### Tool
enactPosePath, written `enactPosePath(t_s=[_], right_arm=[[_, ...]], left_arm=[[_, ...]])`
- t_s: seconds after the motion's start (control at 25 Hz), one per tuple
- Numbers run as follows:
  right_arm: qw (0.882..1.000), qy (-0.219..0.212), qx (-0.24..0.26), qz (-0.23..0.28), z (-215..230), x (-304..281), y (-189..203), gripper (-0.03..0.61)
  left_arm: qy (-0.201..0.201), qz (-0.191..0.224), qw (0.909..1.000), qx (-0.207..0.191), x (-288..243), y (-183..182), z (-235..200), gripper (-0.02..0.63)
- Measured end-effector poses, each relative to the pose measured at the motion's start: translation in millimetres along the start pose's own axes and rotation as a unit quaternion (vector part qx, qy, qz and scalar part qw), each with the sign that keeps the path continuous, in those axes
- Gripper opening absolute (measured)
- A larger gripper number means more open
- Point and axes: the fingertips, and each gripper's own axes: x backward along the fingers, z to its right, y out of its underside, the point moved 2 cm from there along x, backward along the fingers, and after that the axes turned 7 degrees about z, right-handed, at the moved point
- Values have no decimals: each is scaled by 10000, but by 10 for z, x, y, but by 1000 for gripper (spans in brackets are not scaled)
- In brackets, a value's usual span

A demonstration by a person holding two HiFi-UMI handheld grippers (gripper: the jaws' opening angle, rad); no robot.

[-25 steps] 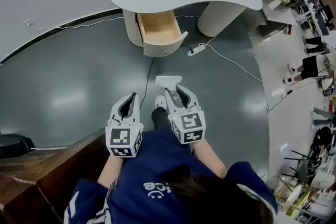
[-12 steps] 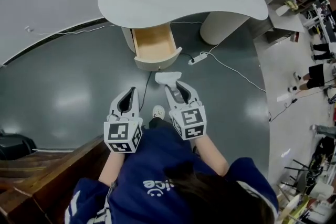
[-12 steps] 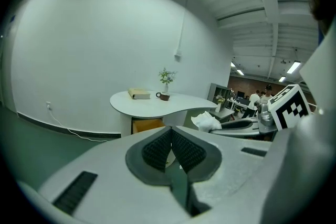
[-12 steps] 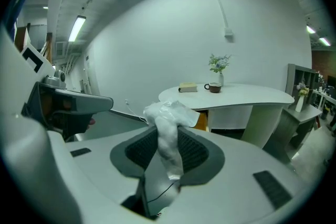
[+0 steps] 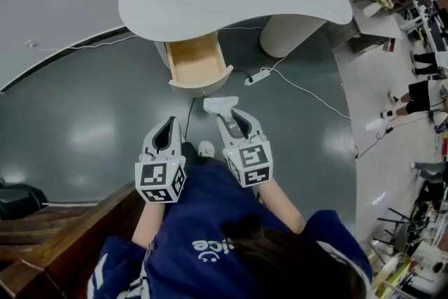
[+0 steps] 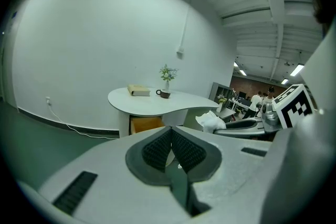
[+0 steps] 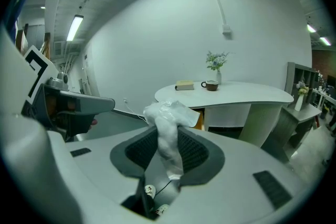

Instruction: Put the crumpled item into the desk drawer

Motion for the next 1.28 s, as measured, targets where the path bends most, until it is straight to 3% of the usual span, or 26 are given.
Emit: enactPosePath(t_s=[0.56, 1.28], right_arm=[[9997, 195, -12, -166, 215, -446, -122, 129], [9968, 539, 0, -594, 466, -1532, -518, 130]], left_arm=[[142, -65, 9999, 25, -546, -102, -334, 5], [1042, -326, 9939, -121, -1783, -495, -942, 5]])
